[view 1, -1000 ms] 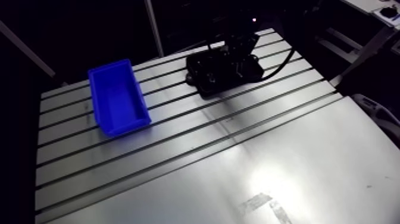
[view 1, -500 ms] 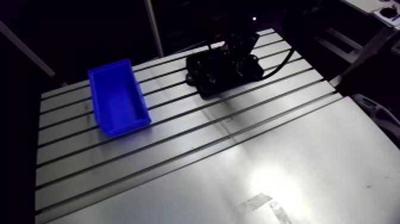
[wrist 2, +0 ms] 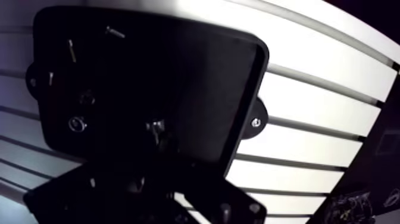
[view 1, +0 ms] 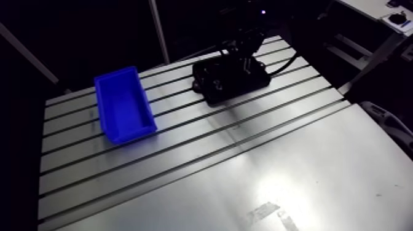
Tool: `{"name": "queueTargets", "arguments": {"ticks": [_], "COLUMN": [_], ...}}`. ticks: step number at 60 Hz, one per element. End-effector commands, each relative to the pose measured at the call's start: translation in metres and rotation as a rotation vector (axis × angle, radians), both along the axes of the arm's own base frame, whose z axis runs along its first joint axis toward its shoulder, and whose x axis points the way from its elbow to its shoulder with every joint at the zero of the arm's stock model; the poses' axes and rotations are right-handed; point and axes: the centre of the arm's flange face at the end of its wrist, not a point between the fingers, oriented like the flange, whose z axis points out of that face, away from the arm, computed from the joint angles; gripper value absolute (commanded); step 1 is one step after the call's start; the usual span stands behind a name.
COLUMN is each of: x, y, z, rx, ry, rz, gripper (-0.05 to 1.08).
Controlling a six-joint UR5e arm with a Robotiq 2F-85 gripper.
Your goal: Pick up the M10 bolt from the tray and put it into the blue bin.
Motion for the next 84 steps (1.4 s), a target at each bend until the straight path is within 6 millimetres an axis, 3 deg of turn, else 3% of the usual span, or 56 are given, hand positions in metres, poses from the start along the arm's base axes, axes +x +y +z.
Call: {"name": "queueTargets", "arguments": {"ticks": [1,6,8,13,23,28,34,38,47,51,53,55,68,84], "x": [0.002,0.005,0.009,0.014,0.032,0.038,0.046,0.05,0.051,0.05,0.05,0.052,0.056,0.055], "y": [-0.008,-0.011,-0.012,-0.015,-0.026,-0.03,-0.045,-0.073,-0.109,-0.142,-0.142,-0.159,-0.207,-0.268], "z": [0.038,0.055,0.071,0.083,0.116,0.129,0.142,0.152,0.163,0.167,0.167,0.169,0.168,0.15], "rx": [-0.009,-0.015,-0.017,-0.029,-0.093,-0.107,-0.124,-0.13,-0.12,-0.111,-0.111,-0.108,-0.096,-0.098], "ry": [0.001,0.013,0.022,0.019,0.024,0.029,0.026,0.023,0.031,0.033,0.033,0.031,0.014,-0.012], "rz": [0.054,0.113,0.171,0.237,0.582,0.677,0.846,0.985,1.087,1.163,1.163,1.198,1.285,1.384], "gripper": [1.05,1.05,1.05,1.05,1.05,1.05,1.05,1.05,1.05,1.05,1.05,1.05,1.05,1.05]}}
